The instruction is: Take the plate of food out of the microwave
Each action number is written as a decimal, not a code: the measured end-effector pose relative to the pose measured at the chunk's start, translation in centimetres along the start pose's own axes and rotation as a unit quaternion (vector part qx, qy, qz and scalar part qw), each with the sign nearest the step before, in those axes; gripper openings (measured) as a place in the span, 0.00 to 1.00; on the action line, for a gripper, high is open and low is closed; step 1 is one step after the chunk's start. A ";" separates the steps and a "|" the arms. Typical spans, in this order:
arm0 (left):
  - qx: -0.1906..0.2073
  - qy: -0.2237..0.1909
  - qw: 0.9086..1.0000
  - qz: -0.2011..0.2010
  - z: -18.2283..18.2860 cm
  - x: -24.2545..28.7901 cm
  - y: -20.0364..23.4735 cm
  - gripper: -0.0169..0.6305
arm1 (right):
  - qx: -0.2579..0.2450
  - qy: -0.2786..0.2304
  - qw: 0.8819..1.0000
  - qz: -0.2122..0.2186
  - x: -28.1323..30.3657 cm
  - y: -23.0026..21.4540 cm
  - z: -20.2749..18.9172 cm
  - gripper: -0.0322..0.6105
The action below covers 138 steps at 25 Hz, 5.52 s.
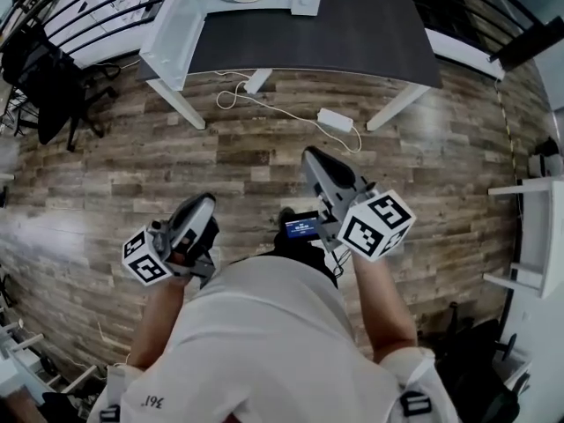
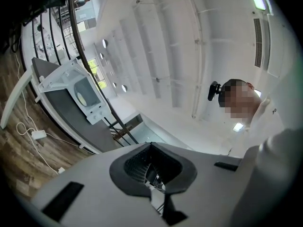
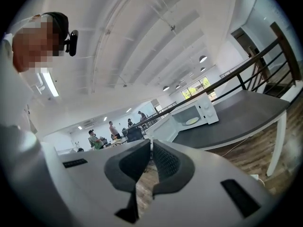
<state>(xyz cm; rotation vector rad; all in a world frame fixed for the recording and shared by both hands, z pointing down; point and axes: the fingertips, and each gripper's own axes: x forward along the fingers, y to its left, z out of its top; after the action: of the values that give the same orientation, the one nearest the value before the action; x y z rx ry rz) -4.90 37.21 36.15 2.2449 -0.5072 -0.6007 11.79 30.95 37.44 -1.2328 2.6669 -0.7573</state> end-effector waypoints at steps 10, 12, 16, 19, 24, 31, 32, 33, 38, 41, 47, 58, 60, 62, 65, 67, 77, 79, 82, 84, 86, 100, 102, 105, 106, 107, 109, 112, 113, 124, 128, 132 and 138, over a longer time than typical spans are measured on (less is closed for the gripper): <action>0.006 0.001 0.999 0.051 0.4 8.0 5.0 0.04 | -0.016 0.013 1.000 -0.001 2.0 -8.6 3.5 0.07; 0.007 0.007 0.998 0.060 0.3 9.1 6.0 0.04 | -0.019 0.016 1.000 -0.004 2.4 -9.9 3.8 0.08; 0.009 0.017 0.997 0.070 0.8 10.4 7.6 0.04 | -0.021 0.024 0.999 -0.006 3.7 -10.9 3.8 0.08; 0.013 0.019 0.997 0.068 2.2 11.0 9.2 0.04 | -0.026 0.031 0.999 -0.007 5.3 -11.2 3.8 0.08; 0.020 0.028 0.998 0.053 5.3 12.7 13.2 0.04 | -0.046 0.039 0.998 -0.026 8.8 -12.7 4.2 0.08; 0.021 0.045 0.998 0.039 12.4 17.1 21.0 0.04 | -0.055 0.056 0.996 -0.050 17.5 -16.0 6.6 0.08; 0.024 0.048 0.998 0.041 13.5 17.7 22.2 0.04 | -0.057 0.059 0.995 -0.054 19.0 -16.4 7.0 0.08; 0.027 0.052 0.997 0.045 14.6 18.2 23.4 0.04 | -0.060 0.061 0.995 -0.058 20.4 -16.8 7.5 0.08; 0.049 0.069 0.994 0.066 19.4 20.3 28.8 0.04 | -0.080 0.076 0.991 -0.076 27.0 -18.4 8.8 0.08; 0.056 0.076 0.992 0.078 21.4 21.2 31.4 0.04 | -0.087 0.088 0.989 -0.086 30.3 -19.1 8.8 0.08; 0.054 0.089 0.991 0.084 24.0 21.9 34.7 0.07 | -0.110 0.102 0.984 -0.100 35.5 -20.0 9.3 0.08; 0.036 0.092 0.991 0.087 24.7 23.7 37.8 0.07 | -0.165 0.141 0.970 -0.108 39.2 -22.9 9.4 0.08; 0.039 0.088 0.991 0.094 24.6 24.1 38.2 0.07 | -0.168 0.149 0.969 -0.098 39.8 -23.6 9.4 0.08; 0.042 0.084 0.990 0.102 24.6 24.4 38.5 0.07 | -0.170 0.158 0.969 -0.088 40.2 -24.1 9.2 0.08; 0.043 0.075 0.989 0.117 24.9 24.8 39.0 0.07 | -0.176 0.167 0.967 -0.073 41.2 -24.7 9.3 0.08; 0.044 0.067 0.988 0.128 25.2 25.0 39.6 0.07 | -0.178 0.171 0.967 -0.061 41.9 -25.2 9.4 0.08; 0.041 0.056 0.986 0.151 25.5 26.9 41.9 0.07 | -0.188 0.196 0.961 -0.045 43.1 -27.7 9.3 0.08; 0.041 0.056 0.986 0.153 25.5 27.3 42.4 0.07 | -0.202 0.201 0.958 -0.045 43.8 -28.2 9.3 0.08; 0.042 0.058 0.985 0.156 25.5 28.2 43.3 0.07 | -0.217 0.202 0.954 -0.044 45.2 -29.2 9.3 0.08; 0.044 0.059 0.984 0.160 25.5 28.7 44.1 0.07 | -0.225 0.212 0.950 -0.044 46.1 -29.8 9.0 0.08; 0.044 0.061 0.984 0.164 25.5 29.1 44.9 0.07 | -0.239 0.225 0.943 -0.047 46.9 -30.7 8.5 0.08; 0.033 0.072 0.977 0.199 26.2 31.4 51.9 0.07 | -0.446 0.294 0.843 -0.063 53.2 -37.4 4.8 0.08; 0.030 0.074 0.976 0.204 26.2 31.5 52.8 0.07 | -0.483 0.300 0.820 -0.067 54.3 -38.2 4.4 0.08; 0.024 0.075 0.974 0.211 26.3 31.8 54.1 0.07 | -0.539 0.307 0.781 -0.074 56.0 -39.5 3.9 0.08; 0.022 0.076 0.974 0.213 26.3 31.9 54.5 0.07 | -0.555 0.309 0.769 -0.075 56.5 -39.9 3.8 0.08; 0.021 0.076 0.973 0.216 26.3 31.9 54.8 0.07 | -0.569 0.309 0.758 -0.076 57.0 -40.2 3.7 0.08; 0.017 0.077 0.972 0.220 26.5 31.9 55.3 0.07 | -0.590 0.308 0.743 -0.077 57.8 -40.5 3.7 0.12; 0.011 0.073 0.972 0.225 26.8 31.9 56.1 0.07 | -0.619 0.305 0.720 -0.077 59.0 -40.9 3.8 0.12; 0.008 0.072 0.972 0.225 27.0 32.0 56.3 0.07 | -0.629 0.305 0.711 -0.076 59.4 -41.1 3.8 0.12; -0.005 0.069 0.969 0.236 27.5 31.8 57.7 0.14 | -0.698 0.330 0.629 -0.090 62.0 -43.2 3.2 0.13; -0.018 0.073 0.970 0.231 27.0 32.2 57.9 0.14 | -0.704 0.315 0.629 -0.102 62.9 -43.1 3.5 0.13; -0.029 0.073 0.968 0.238 26.9 32.2 58.7 0.14 | -0.703 0.305 0.634 -0.102 62.9 -42.8 3.7 0.13; -0.046 0.069 0.965 0.251 27.2 32.4 60.4 0.15 | -0.698 0.290 0.648 -0.092 62.0 -42.0 3.8 0.11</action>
<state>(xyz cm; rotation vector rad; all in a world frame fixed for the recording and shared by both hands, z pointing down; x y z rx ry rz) -4.19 -33.80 55.98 1.9445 -0.9155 -0.2001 0.52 -39.32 61.02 -1.5426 3.6016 1.6425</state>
